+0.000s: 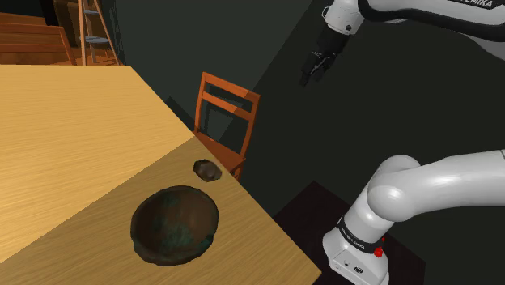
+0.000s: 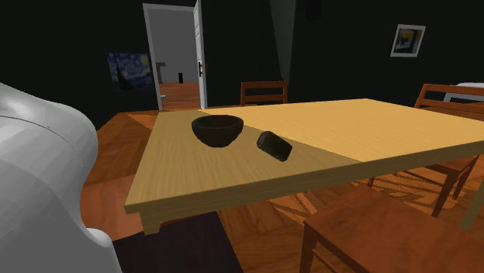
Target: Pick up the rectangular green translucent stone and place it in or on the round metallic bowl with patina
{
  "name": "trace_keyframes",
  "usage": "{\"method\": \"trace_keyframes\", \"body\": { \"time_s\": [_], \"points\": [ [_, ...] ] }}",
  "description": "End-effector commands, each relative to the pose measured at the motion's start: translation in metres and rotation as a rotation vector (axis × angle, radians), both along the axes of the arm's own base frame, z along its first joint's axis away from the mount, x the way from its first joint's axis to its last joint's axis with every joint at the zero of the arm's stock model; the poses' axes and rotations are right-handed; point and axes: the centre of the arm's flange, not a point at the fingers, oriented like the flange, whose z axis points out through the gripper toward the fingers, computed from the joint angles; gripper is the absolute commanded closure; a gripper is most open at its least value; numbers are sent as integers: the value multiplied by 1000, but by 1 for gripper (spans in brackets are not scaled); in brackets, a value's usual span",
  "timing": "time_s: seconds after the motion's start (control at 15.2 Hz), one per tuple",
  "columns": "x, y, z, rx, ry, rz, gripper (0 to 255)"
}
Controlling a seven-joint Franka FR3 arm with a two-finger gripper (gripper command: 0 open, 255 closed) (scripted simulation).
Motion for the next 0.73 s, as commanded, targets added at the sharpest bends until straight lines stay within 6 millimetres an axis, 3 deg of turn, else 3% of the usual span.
{"method": "trace_keyframes", "body": {
  "time_s": [0.0,0.66],
  "points": [
    [0,0,0,0,0,0,0],
    [15,118,-78,-58,-26,-76,0]
  ]
}}
